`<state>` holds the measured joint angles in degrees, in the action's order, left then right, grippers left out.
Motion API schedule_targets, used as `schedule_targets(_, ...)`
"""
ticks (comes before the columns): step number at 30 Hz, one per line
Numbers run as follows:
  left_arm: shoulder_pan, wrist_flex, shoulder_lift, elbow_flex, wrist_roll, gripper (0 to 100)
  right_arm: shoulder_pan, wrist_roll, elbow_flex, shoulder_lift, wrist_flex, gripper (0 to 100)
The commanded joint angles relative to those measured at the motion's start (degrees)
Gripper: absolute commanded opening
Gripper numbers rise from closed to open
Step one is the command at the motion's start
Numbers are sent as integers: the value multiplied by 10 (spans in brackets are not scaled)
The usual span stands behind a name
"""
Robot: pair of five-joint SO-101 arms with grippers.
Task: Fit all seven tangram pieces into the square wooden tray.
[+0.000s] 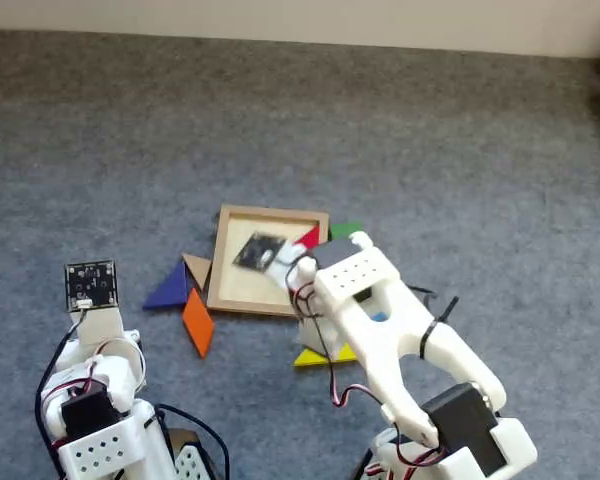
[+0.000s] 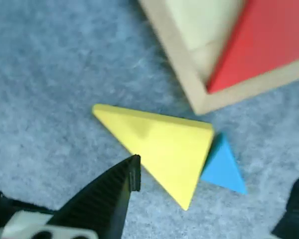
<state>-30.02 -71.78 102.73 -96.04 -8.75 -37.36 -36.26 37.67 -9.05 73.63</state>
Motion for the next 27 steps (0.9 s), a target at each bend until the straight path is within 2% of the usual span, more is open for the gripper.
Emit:
schedule_targets(1,0,-2,22,-11,5,7,-32,-33,15,-31,-1,450)
schedule_targets(6,0,-2,22,-11,5,7,-56,-53,33,-27,-5,450)
schedule_targets(10,0,-2,22,-11,5,7,-53,-53,33,-27,-9,450)
schedule_targets(18,0,-2,22,-11,5,7,-55,-54,86,-26,-95,450)
schedule_targets(27,0,-2,22,-11,5,7,-52,-54,92,-25,-102,450)
